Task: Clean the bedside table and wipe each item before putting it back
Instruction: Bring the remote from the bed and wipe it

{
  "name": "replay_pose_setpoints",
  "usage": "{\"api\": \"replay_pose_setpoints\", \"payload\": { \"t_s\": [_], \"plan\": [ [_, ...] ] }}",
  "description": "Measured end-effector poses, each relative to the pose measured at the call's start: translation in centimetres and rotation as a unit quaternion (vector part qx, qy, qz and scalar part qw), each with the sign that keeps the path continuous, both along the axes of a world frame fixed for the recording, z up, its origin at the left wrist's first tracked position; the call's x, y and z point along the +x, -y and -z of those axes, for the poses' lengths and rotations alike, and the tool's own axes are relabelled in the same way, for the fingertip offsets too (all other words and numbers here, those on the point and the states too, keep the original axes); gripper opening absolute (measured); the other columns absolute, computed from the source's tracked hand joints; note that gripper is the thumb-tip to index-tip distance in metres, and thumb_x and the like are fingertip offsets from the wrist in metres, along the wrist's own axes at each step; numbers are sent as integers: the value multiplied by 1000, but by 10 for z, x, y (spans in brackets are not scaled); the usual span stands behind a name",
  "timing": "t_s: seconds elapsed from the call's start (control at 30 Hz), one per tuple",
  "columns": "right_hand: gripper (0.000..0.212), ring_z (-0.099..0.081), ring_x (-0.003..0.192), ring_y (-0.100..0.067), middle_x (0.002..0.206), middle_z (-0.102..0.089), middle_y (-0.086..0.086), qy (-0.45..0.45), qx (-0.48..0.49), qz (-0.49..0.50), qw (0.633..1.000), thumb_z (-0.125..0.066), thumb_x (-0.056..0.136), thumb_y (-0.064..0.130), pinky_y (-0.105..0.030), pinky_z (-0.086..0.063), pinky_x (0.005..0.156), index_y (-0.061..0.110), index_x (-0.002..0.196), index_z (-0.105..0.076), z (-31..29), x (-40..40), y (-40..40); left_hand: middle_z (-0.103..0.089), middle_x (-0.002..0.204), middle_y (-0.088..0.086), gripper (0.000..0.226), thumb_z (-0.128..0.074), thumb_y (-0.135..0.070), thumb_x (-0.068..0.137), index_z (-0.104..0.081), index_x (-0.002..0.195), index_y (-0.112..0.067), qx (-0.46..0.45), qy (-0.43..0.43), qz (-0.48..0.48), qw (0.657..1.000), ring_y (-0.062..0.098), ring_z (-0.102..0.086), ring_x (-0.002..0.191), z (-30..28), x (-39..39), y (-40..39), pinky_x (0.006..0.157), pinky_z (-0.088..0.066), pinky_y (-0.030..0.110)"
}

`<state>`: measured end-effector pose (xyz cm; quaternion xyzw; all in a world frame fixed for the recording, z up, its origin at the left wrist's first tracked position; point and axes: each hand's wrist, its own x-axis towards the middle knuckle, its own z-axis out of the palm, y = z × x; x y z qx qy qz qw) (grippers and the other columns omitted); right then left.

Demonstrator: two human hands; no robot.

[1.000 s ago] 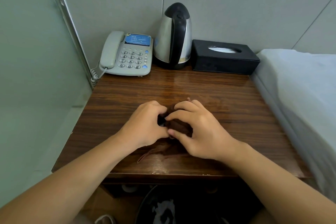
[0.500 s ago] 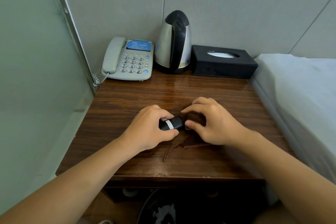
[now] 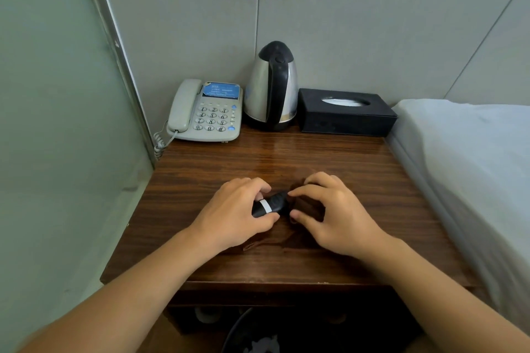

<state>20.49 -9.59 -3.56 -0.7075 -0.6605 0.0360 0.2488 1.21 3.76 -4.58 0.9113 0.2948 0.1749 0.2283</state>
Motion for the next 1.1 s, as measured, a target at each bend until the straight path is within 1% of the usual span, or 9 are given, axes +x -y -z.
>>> {"api": "replay_pose_setpoints", "payload": {
  "t_s": [0.13,0.3,0.4,0.5,0.57,0.7,0.8,1.0,1.1],
  "plan": [
    [40,-48,114,-5,119,-51,19,-49,25,20,998,-77,88,42,-14,-39,94,34,126,-70,-4,-10,1,-65,108,-19,40,-68,-52,94,-58,126,-32,0,-43,-8,999,0,-59,95,-19,-17,-9,80,-48,22],
    [39,-52,116,-8,119,-52,18,-98,65,-8,993,-78,87,40,-24,-45,98,32,124,-71,-10,-39,-12,-72,94,-19,13,-59,-46,101,-63,109,-36,22,-77,-77,994,3,-67,85,-31,-53,-32,76,-57,37],
    [38,-52,114,-9,117,-52,19,-106,69,-3,992,-79,87,40,-26,-47,96,34,123,-70,-9,-52,-26,-71,105,-15,19,-56,-47,101,-63,114,-34,95,-96,-97,986,11,-67,97,-28,-60,-36,77,-53,37],
    [38,-51,111,-8,115,-51,19,-106,72,-9,992,-79,86,41,-25,-45,93,35,122,-70,-6,-61,-35,-61,109,-18,46,-63,-69,86,-60,120,-38,78,-110,-87,987,7,-60,102,-24,-64,-35,82,-51,34],
    [38,-51,111,-8,115,-51,19,-104,66,-8,992,-79,86,41,-24,-45,93,34,123,-70,-5,-65,-39,-58,110,-18,57,-67,-72,79,-59,123,-38,80,-127,-88,985,8,-60,104,-22,-64,-33,84,-50,33],
    [38,-52,112,-8,115,-52,18,-109,51,-8,993,-79,86,41,-23,-44,95,34,122,-71,-3,-68,-43,-62,110,-10,47,-73,-53,82,-66,122,-29,73,-101,-142,982,17,-63,106,-20,-64,-35,88,-52,37],
    [37,-53,113,-8,115,-52,20,-117,53,-9,992,-80,86,42,-26,-45,97,34,121,-71,-2,-70,-43,-65,110,-4,45,-74,-49,83,-70,120,-25,56,-65,-204,975,20,-64,106,-18,-71,-47,88,-53,38],
    [37,-52,114,-6,115,-52,20,-115,40,-16,992,-79,87,42,-28,-46,100,35,122,-71,-6,-71,-47,-66,114,1,47,-72,-49,88,-69,126,-23,44,-90,-219,970,24,-63,110,-14,-74,-73,92,-53,42],
    [38,-48,116,-7,117,-50,19,-89,33,-11,995,-77,89,39,-25,-43,99,39,126,-68,-11,-67,-44,-63,126,0,61,-67,-58,89,-57,140,-26,76,-114,-207,969,23,-59,118,-11,-70,-74,97,-49,43]
  ]
}}
